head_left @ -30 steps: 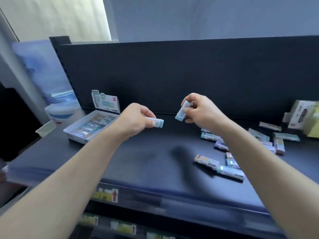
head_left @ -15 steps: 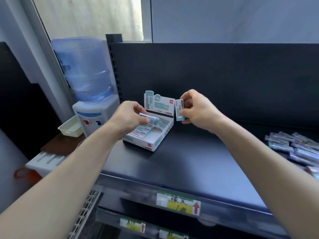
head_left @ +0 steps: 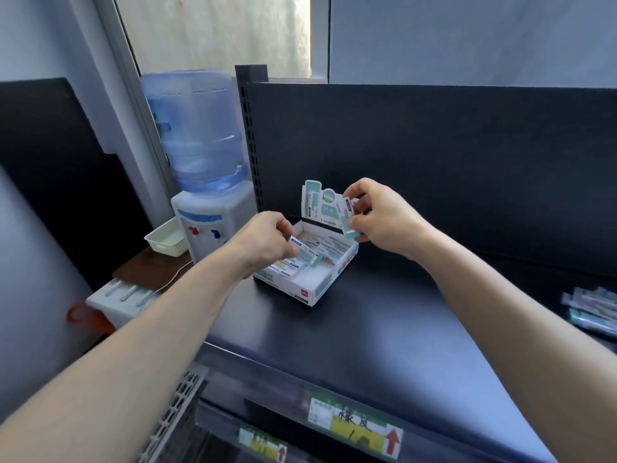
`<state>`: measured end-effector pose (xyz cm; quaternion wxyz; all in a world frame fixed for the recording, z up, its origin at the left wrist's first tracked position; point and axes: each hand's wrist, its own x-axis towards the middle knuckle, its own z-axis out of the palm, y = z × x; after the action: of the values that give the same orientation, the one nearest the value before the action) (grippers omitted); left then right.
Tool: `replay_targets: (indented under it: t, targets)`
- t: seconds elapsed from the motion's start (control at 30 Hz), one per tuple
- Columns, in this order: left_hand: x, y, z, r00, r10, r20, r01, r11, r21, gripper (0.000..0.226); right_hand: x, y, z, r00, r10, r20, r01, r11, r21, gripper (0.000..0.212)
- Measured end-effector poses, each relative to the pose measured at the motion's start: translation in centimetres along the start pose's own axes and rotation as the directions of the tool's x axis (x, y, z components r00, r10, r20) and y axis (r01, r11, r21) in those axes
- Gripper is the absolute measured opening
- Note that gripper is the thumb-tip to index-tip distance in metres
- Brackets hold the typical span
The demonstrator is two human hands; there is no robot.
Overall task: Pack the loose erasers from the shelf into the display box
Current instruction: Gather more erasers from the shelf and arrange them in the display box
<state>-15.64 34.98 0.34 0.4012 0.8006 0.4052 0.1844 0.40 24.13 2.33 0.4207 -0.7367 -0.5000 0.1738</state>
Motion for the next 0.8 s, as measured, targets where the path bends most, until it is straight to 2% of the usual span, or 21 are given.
replay_targets:
  t: [0.4, 0.63, 0.8]
  targets:
    - [1.8, 0.0, 1.0, 0.997, -0.013, 0.075, 0.012, 1.0, 0.008, 0.019, 2.1, 1.1, 0.7, 0.998, 0.01, 0.067, -0.004, 0.996, -0.092, 0.033]
    - [3.5, -0.7, 1.0, 0.981, 0.049, 0.187, -0.053, 0.999, 0.013, 0.02, 2.5, 0.8, 1.6, 0.996, 0.091, 0.022, -0.086, 0.983, -0.163, 0.035]
    - [4.6, -1.4, 0.9, 0.946, 0.102, 0.308, -0.093, 0.995, -0.045, 0.017, 2.8, 0.1, 2.6, 0.989, 0.144, -0.034, -0.147, 0.967, -0.208, 0.036]
